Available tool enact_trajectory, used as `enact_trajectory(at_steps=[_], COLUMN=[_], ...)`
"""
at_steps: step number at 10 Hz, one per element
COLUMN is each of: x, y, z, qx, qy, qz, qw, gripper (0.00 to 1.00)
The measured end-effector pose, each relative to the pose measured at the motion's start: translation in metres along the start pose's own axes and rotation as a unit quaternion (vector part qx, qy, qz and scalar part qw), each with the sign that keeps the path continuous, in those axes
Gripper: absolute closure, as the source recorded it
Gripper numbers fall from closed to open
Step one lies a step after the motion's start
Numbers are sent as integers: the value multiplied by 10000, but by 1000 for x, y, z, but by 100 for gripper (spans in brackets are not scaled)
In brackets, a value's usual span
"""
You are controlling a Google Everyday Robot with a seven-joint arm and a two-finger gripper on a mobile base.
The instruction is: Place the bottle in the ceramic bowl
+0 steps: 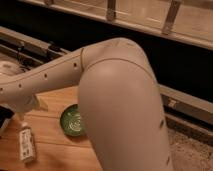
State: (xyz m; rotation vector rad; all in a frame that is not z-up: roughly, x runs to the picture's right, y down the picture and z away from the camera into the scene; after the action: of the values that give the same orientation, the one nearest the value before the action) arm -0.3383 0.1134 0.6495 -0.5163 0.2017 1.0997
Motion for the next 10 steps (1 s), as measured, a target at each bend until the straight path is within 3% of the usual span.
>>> enact_trajectory(at_steps=[3, 6, 10], x=[6, 12, 11], y=[80, 148, 147], z=[17, 49, 53], qx=[-252, -339, -299], qy=[178, 573, 604], qz=[-655, -1287, -1298], qw=[9974, 9894, 9893], gripper=[35, 35, 35])
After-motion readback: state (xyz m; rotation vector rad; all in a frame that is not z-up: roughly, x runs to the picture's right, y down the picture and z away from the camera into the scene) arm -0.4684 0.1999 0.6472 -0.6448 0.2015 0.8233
